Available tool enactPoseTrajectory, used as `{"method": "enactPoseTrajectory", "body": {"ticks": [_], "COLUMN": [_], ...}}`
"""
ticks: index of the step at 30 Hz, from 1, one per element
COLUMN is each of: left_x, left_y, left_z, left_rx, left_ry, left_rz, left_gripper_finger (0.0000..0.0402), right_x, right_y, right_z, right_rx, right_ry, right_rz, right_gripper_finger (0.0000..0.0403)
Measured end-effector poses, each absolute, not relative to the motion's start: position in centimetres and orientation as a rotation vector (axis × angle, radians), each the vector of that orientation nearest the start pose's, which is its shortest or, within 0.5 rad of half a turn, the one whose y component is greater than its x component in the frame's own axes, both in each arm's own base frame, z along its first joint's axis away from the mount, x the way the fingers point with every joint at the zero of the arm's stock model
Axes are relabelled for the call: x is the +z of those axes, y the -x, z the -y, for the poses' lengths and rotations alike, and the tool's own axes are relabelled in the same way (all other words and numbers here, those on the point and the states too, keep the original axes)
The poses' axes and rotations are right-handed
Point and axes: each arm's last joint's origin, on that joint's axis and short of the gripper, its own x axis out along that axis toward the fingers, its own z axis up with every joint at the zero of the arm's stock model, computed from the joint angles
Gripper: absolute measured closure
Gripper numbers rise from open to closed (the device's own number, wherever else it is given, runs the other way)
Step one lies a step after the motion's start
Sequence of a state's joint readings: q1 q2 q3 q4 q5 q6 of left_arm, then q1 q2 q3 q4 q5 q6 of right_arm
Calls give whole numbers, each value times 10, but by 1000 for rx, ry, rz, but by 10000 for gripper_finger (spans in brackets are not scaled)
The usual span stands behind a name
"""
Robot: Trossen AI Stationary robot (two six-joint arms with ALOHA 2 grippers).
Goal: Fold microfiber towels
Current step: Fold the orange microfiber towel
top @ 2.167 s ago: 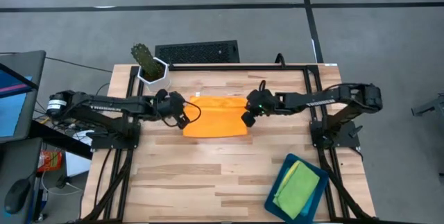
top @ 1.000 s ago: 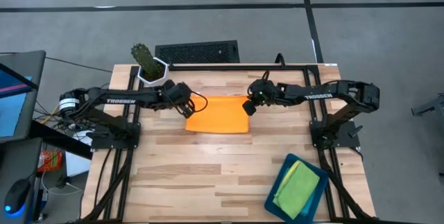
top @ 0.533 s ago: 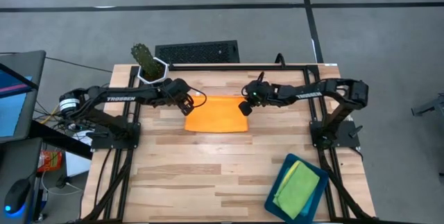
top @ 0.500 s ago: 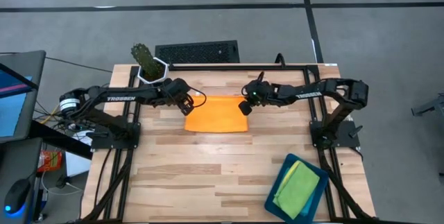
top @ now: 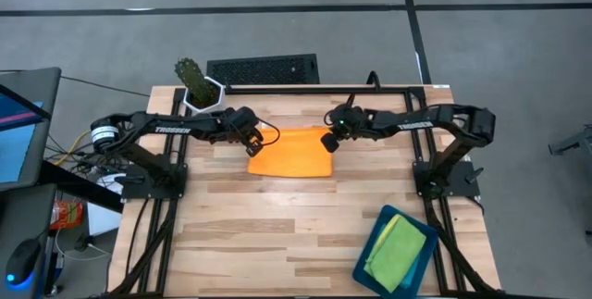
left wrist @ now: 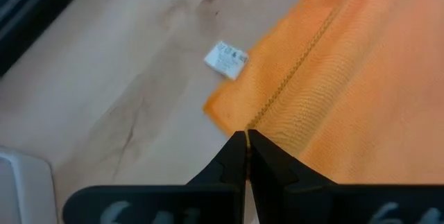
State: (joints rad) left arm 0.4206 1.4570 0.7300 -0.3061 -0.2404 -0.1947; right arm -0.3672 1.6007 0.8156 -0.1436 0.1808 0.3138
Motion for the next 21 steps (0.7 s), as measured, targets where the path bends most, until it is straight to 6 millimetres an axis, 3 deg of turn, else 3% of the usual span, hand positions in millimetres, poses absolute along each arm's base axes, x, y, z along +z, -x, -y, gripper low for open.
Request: {"method": "enactPoseTrajectory", "body": {"ticks": [10, 21], "left_x": [167, 173], "left_y": [-238, -240], "left_z": [-115, -120], "left_rx": [706, 721], "left_ry": [242, 202], "left_rz": [-963, -960], "left_gripper_finger": [388, 272], "right_x": [153, 153], "right_y": [-281, -279], "right_z": [115, 121], "right_rx": [-658, -656], "right_ry": [-370, -396], "right_rz": [-858, -851], "right_gripper_finger": [353, 281]}}
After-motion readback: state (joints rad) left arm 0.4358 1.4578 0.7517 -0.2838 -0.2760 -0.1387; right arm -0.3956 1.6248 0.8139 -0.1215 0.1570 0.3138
